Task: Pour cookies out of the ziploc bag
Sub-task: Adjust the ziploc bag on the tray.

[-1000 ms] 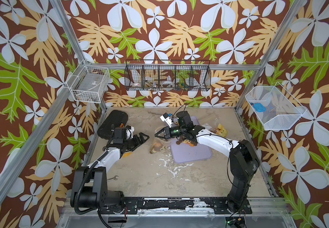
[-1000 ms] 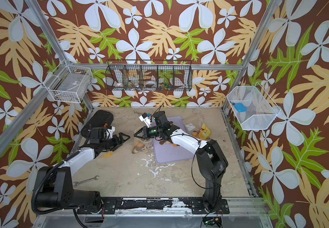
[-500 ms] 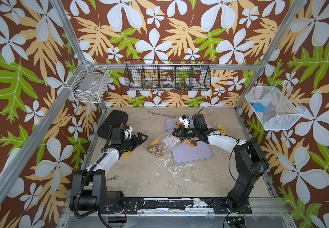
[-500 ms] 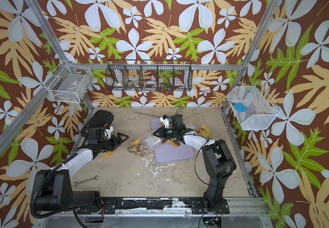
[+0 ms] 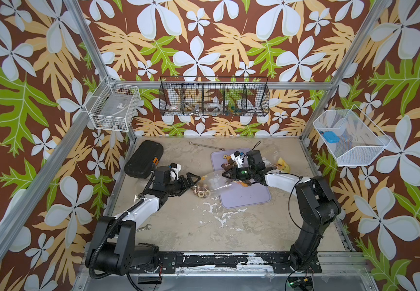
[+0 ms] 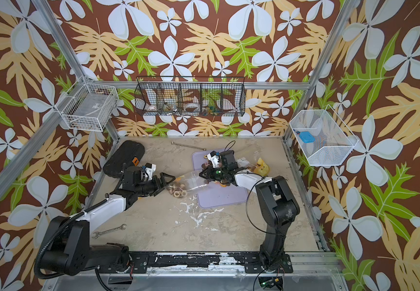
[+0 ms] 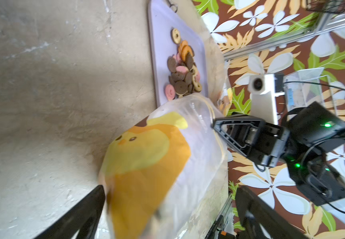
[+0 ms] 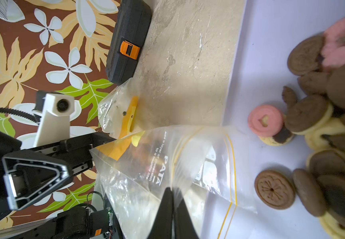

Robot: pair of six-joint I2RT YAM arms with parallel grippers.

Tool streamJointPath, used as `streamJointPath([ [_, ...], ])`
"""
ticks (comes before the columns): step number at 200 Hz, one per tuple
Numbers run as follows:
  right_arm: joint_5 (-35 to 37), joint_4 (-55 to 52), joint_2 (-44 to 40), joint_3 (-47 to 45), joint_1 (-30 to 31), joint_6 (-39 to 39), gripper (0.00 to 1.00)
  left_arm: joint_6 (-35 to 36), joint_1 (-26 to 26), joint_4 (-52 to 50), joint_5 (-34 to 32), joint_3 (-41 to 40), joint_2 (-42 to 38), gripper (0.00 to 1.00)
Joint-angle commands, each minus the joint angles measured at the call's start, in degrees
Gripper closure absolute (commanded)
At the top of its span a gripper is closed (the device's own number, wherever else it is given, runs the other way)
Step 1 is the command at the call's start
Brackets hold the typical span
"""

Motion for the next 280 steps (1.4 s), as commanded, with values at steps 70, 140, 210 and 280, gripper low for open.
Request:
streamJointPath([
  [70,3.4,-3.4,-0.8,0.7,-1.1,-5.2,0.93,-7.0,-7.5,6.4,-1.0,4.5,3.4,0.0],
  [140,1.5,-3.3,-0.8,1.8,-1.2,-5.0,0.91,7.1,-1.4,-9.1,-7.7,11.6,5.0,0.0],
  [210,-6.2,2.9,-6.6,-0.5,-0.1,-7.3,0.91,5.2,1.5,-2.8,-0.7,22.2,20.2,0.0],
  [280,-6.7,1.7,-7.4,-0.8,0.6,-8.4,0.92,9.4,1.6,-11.3,1.3,31.7,31.2,0.01],
])
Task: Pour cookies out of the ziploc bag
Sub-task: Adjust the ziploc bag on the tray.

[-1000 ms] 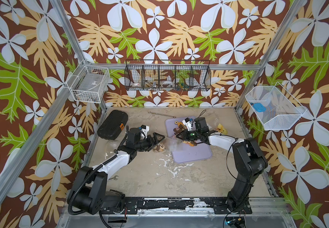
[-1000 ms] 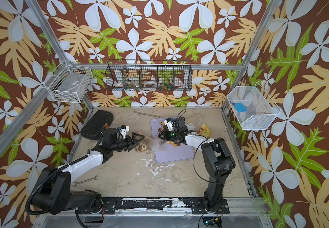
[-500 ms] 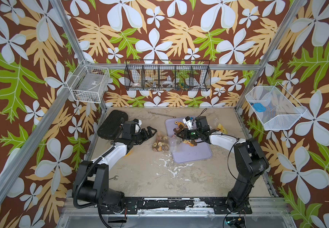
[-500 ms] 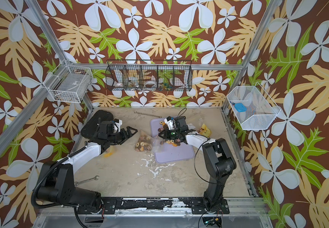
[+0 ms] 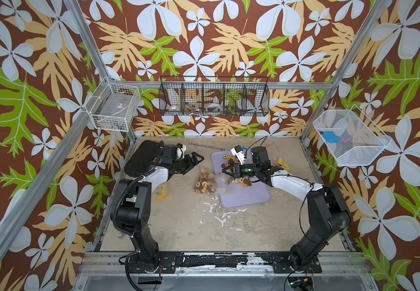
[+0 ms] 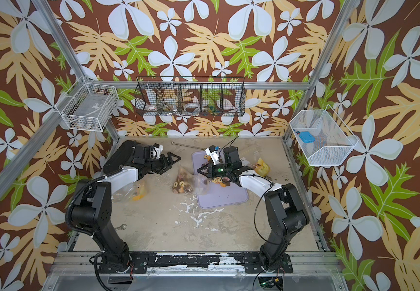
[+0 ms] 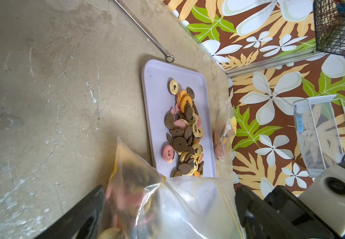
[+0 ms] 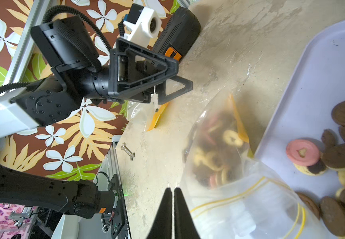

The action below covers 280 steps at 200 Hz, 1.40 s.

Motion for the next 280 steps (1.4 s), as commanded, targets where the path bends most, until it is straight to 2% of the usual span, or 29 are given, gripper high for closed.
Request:
streamJointPath([
  [1,-0.4,0.2,0.1,0.2,0.2,-1.0,0.92,3.1,0.2,-4.8,0.9,2.4,2.8,0.01],
  [16,1.5,-1.3,0.0,0.6,0.2,-1.3,0.9,3.3,0.1,-5.6,0.3,3.2,4.2,0.01],
  [28,4.7,-3.5,-0.8,0.6,0.1,-1.8,0.72,3.3,0.2,-5.7,-0.2,3.4,4.8,0.01],
  [39,7.8,-5.8,-1.9,0.5,0.1,-1.9,0.62,3.3,0.1,-5.8,-0.4,3.8,5.3,0.01],
  [57,10.9,-7.7,-3.9,-0.5,0.1,-0.2,0.39,3.7,0.1,-6.4,-0.5,4.7,5.8,0.01],
  [74,11.7,-7.1,-4.7,-2.2,0.0,3.5,0.26,4.3,0.1,-7.2,-0.6,5.8,6.3,0.01],
  [89,11.8,-5.5,-4.4,-3.4,0.1,7.0,0.2,4.6,0.2,-7.4,-0.6,6.0,6.2,0.01],
  [103,12.4,-5.1,-3.1,-3.2,0.2,9.0,0.18,4.7,0.1,-7.3,-0.6,5.6,6.0,0.01],
  [149,11.6,-1.6,2.2,-0.4,2.4,12.5,0.22,5.3,0.1,-6.8,-0.7,4.5,6.0,0.01],
  [196,10.9,0.2,10.0,7.3,2.5,15.8,0.33,5.4,0.1,-5.8,-0.6,3.5,5.7,0.01],
  [216,9.9,0.3,12.7,10.1,2.5,17.0,0.44,5.2,0.1,-5.3,-0.5,3.1,5.7,0.01],
  [255,6.8,3.3,13.2,9.9,2.6,17.7,0.76,4.9,0.2,-4.7,-0.4,3.0,5.9,0.01],
  [280,4.4,6.6,10.9,7.6,2.6,15.3,0.88,4.7,0.2,-4.0,0.3,2.6,5.6,0.0],
])
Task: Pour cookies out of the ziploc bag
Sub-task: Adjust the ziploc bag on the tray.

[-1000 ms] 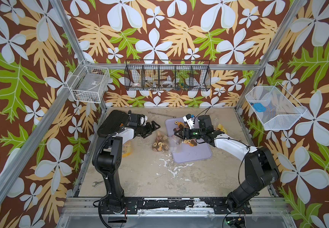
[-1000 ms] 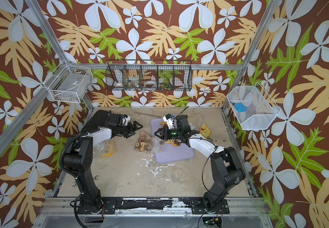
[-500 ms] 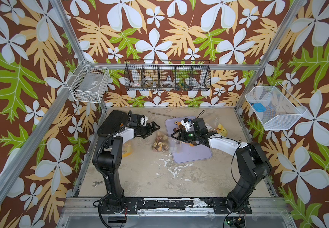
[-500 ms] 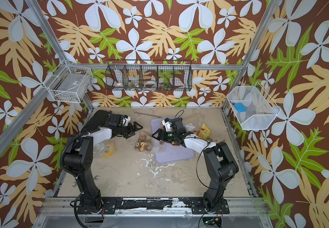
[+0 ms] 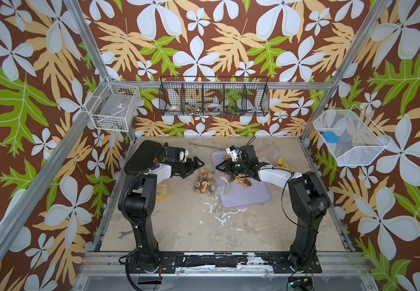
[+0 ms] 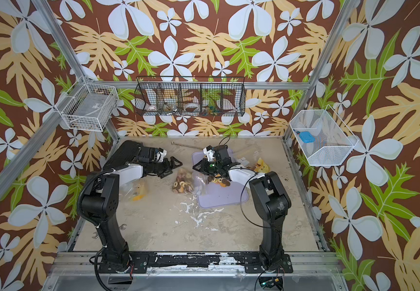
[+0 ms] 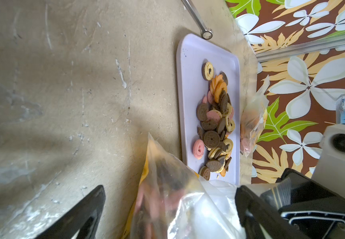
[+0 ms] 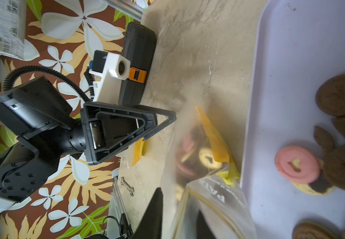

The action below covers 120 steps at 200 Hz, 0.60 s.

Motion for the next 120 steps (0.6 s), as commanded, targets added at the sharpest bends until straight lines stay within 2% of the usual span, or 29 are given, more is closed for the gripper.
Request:
streamJointPath([
  [1,-3.3,4.7,-2.0,-1.4,0.2,-2.3,0.88,0.3,0.1,1.5,0.7,-0.4,-0.5,0.0],
  [36,-5.8,6.4,-6.5,-5.4,0.5,-8.6,0.95,-0.6,0.1,2.2,2.2,-0.9,-1.0,0.01],
  [49,-6.7,6.5,-8.0,-6.7,0.7,-10.8,1.0,-0.9,0.1,2.5,2.9,-1.2,-1.3,0.01],
  [88,-8.1,6.1,-9.4,-8.2,0.9,-13.5,1.0,-1.3,-0.7,3.6,4.4,-1.6,-2.9,0.02],
  [120,-9.4,7.1,-9.5,-8.3,1.3,-13.7,1.0,-1.7,-1.9,3.1,4.6,1.4,-0.3,0.02],
])
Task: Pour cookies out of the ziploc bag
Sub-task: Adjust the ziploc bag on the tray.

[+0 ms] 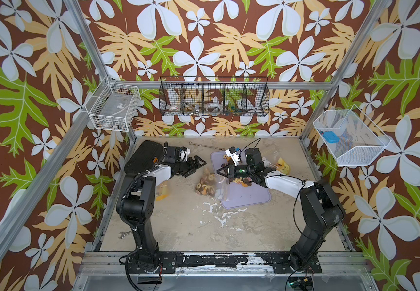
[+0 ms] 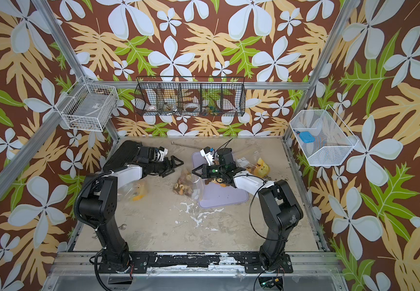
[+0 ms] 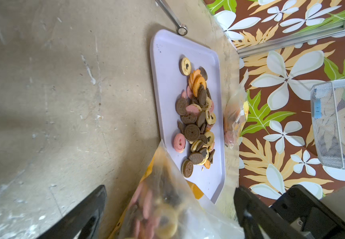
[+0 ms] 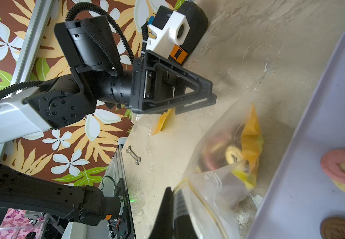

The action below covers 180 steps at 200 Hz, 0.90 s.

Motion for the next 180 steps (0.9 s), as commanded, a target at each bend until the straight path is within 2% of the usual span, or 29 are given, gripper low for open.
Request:
streamJointPath([
  [1,-2.1,3.1,-0.5,0.2,0.5,-1.9,1.0,-0.2,-0.6,0.8,0.9,2.3,1.6,0.02],
  [50,-1.9,3.0,-0.5,-0.1,0.5,-1.7,1.0,3.1,-2.1,-6.0,0.4,8.6,6.8,0.06],
  [94,-1.9,3.8,-0.5,-0.7,0.5,-1.3,1.0,7.4,-4.8,-12.4,-0.6,12.6,9.3,0.18],
  [105,-1.9,3.9,-0.5,-0.7,0.5,-1.3,1.0,7.7,-5.3,-12.6,-0.7,13.0,9.6,0.28],
  [114,-1.9,3.8,-0.5,-0.8,0.5,-1.2,1.0,7.6,-5.5,-12.6,-0.9,12.9,9.5,0.41],
  [132,-1.9,3.8,-0.6,-1.1,0.5,-1.3,1.0,8.0,-5.6,-12.5,-0.8,12.8,9.4,0.47],
  [162,-1.7,3.7,-0.8,-1.6,0.5,-1.4,1.0,8.5,-5.6,-12.7,-0.4,13.0,9.3,0.73],
  [180,-1.6,3.7,-0.6,-1.6,0.5,-1.4,1.0,8.7,-5.6,-12.5,-0.1,12.5,8.7,0.83],
])
